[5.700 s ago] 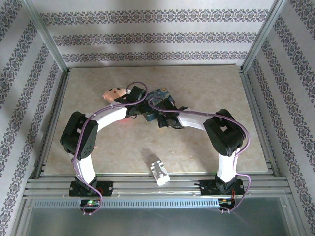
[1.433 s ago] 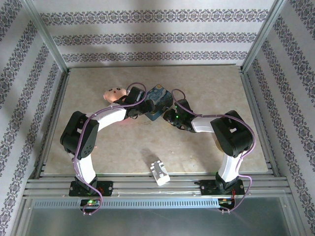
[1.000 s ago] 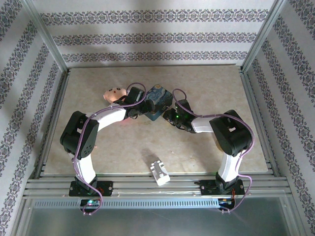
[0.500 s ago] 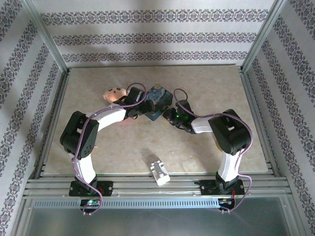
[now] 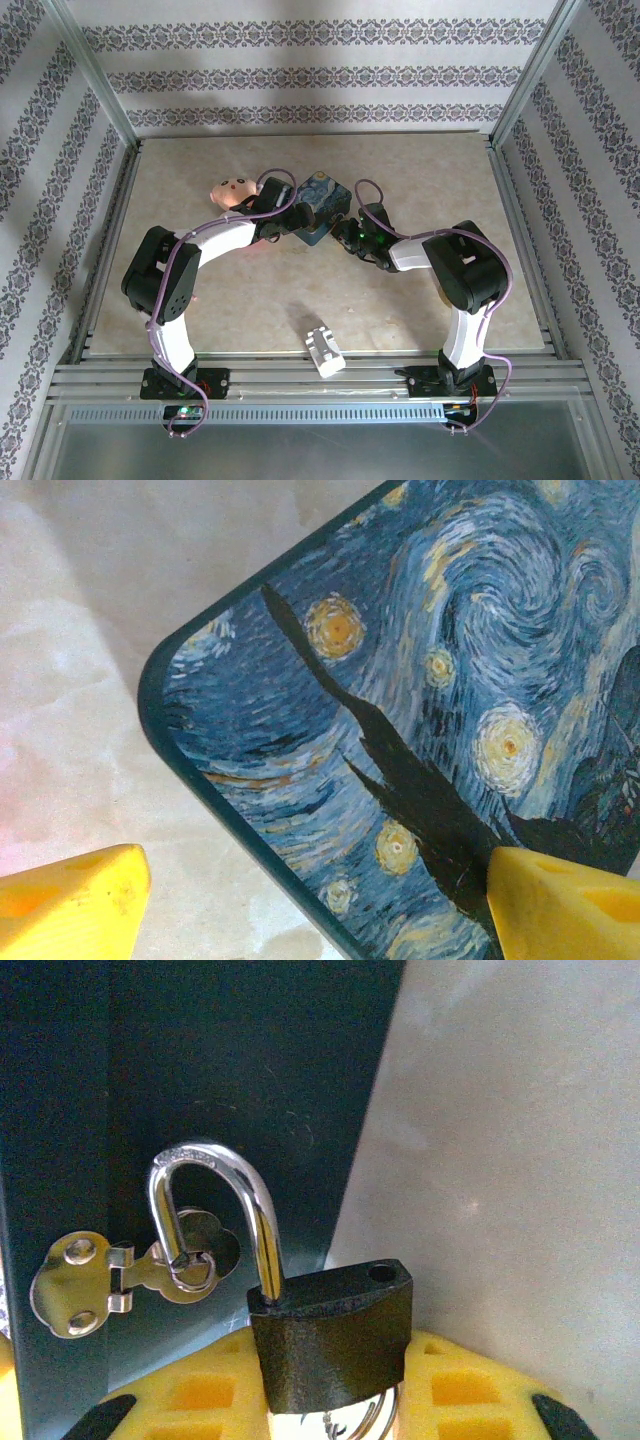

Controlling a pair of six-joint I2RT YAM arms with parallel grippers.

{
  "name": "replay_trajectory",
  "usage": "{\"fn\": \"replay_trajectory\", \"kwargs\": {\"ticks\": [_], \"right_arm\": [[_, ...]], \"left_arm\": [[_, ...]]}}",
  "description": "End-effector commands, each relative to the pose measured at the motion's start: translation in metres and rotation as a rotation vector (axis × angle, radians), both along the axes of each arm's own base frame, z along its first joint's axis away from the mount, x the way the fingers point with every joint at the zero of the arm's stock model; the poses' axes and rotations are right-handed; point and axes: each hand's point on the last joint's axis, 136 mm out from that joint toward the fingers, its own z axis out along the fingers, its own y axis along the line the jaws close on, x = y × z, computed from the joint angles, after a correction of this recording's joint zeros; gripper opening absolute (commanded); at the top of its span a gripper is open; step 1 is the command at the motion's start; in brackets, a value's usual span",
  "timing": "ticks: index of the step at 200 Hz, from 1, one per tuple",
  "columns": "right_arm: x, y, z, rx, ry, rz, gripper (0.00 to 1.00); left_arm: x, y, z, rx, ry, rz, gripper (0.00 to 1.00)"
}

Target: Unlock the padlock with the key

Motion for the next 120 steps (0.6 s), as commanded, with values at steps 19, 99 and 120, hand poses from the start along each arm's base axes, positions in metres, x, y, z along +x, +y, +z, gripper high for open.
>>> {"fn": "replay_trajectory", "kwargs": {"ticks": [19, 99, 120], "right_arm": [[0.019, -0.027, -0.004, -0.05, -0.051, -0.094, 0.0], [0.018, -0.048, 0.009, -0.078, -0.079, -0.123, 0.0], [0.013, -0.051, 0.014, -0.094, -0.089, -0.12, 0.0]], "left_arm": [[-0.032, 0.026, -0.043, 0.094, 0.161, 0.018, 0.83], [-0.029, 0.028, -0.041, 0.062, 0.156, 0.03, 0.71], [-0.029, 0.031, -0.04, 0.063, 0.155, 0.034, 0.7]]}}
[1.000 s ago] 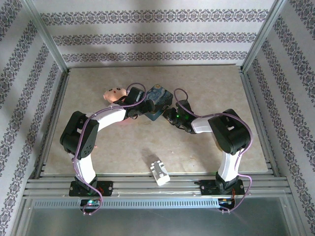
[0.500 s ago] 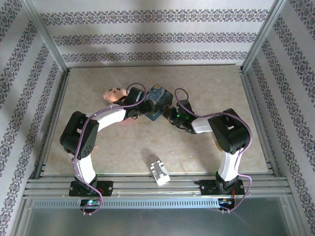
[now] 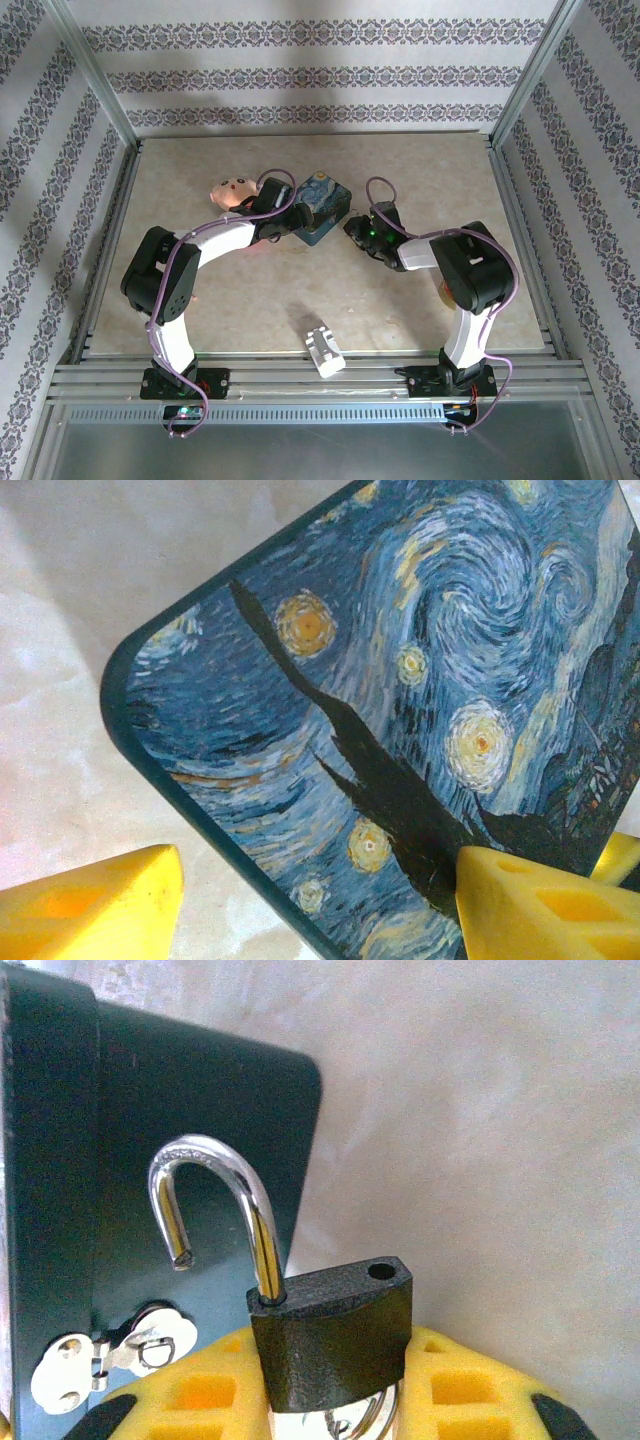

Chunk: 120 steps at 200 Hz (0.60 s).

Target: Unlock the padlock with the key

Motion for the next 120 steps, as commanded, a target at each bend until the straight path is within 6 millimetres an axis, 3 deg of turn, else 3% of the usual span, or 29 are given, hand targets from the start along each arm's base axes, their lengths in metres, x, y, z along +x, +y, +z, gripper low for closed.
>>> {"fn": "replay_trajectory", "kwargs": {"ticks": [1, 62, 120], "right_arm": [[0.0, -0.013, 0.013, -0.049, -0.051, -0.022, 0.0], [-0.032, -0.034, 0.032, -0.195, -0.061, 0.012, 0.0], [-0.076, -0.059, 0.05, -0.4, -0.019, 0.129, 0.0]], "left_arm": [[-0.029, 0.035, -0.042, 0.106, 0.162, 0.038, 0.69], [-0.028, 0.04, -0.034, 0.103, 0.146, 0.039, 0.68], [-0.023, 0.042, -0.018, 0.091, 0.106, 0.036, 0.75]]}}
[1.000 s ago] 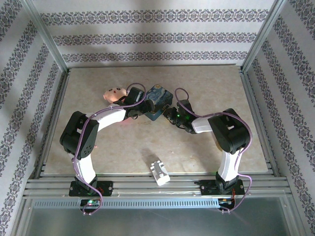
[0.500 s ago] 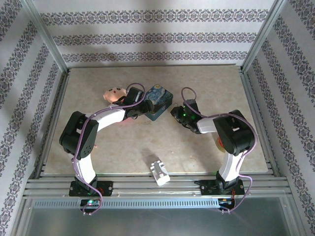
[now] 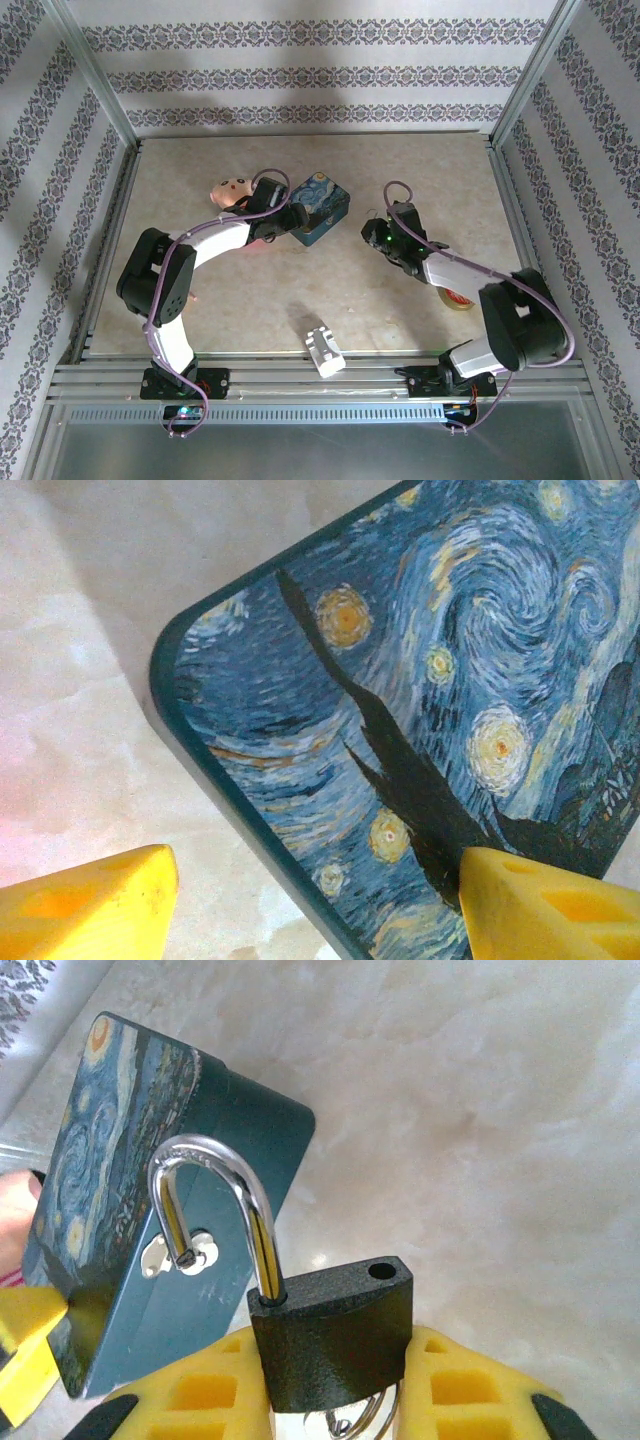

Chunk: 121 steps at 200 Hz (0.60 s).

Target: Unlock the padlock with the key

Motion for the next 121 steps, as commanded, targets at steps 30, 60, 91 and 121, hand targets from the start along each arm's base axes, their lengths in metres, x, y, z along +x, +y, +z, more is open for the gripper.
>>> {"fn": "replay_trajectory", "kwargs": {"ticks": [30, 60, 91, 121], "right_arm": [[-0.05, -0.029, -0.013, -0.287, 0.148, 0.141, 0.0], [-0.066, -0.04, -0.021, -0.375, 0.223, 0.185, 0.0], [-0.071, -0.049, -0.026, -0.457, 0.287, 0.211, 0.0], [-0.069, -0.058, -0.032, -0.554, 0.357, 0.228, 0.0]], "left_arm": [[-0.019, 0.032, -0.013, 0.081, 0.087, 0.026, 0.78], [-0.019, 0.033, -0.005, 0.053, 0.071, 0.032, 0.83], [-0.019, 0.032, 0.006, 0.029, 0.051, 0.032, 0.92], [-0.022, 0.033, 0.011, 0.013, 0.044, 0.033, 0.99]]}}
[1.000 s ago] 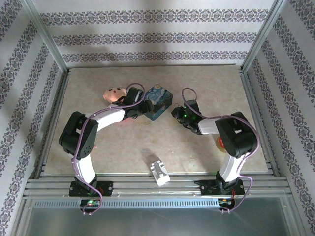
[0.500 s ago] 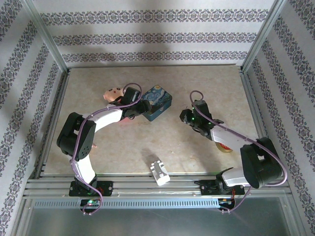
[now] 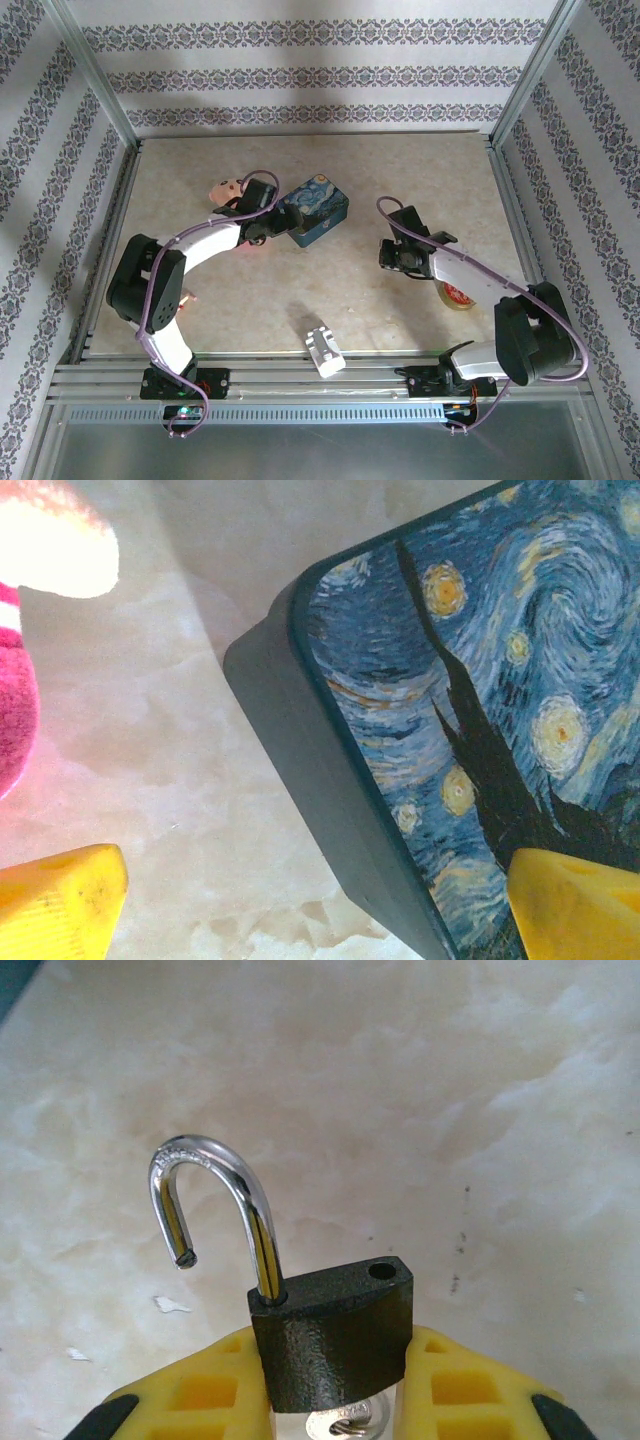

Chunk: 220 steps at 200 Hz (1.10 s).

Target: Unlock the padlock with the key

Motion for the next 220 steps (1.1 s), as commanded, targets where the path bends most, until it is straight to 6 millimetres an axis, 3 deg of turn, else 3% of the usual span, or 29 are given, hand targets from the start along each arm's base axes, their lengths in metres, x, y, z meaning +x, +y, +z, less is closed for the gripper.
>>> {"fn": "replay_trajectory", "kwargs": {"ticks": [1, 65, 127, 139, 176, 220], "right_arm": [[-0.004, -0.013, -0.004, -0.135, 0.065, 0.041, 0.0], [0.008, -0.016, -0.027, -0.252, 0.187, 0.105, 0.0], [0.012, -0.004, -0.053, -0.236, 0.273, 0.138, 0.13], [0.013, -0.001, -0.056, -0.228, 0.279, 0.139, 0.2], [0.015, 0.007, -0.055, -0.206, 0.276, 0.141, 0.57], [0.024, 0.012, -0.029, -0.175, 0.22, 0.147, 0.74]], "left_arm": [[-0.007, 0.008, 0.008, -0.006, 0.007, 0.004, 0.99], [-0.011, 0.005, 0.01, -0.046, 0.011, 0.004, 0.99], [-0.012, 0.006, 0.008, -0.049, 0.013, 0.005, 0.99], [-0.012, 0.006, 0.008, -0.052, 0.016, 0.006, 0.99], [-0.012, 0.002, 0.01, -0.069, 0.012, -0.004, 0.99], [-0.01, -0.002, 0.016, -0.095, -0.003, -0.015, 0.99]]}}
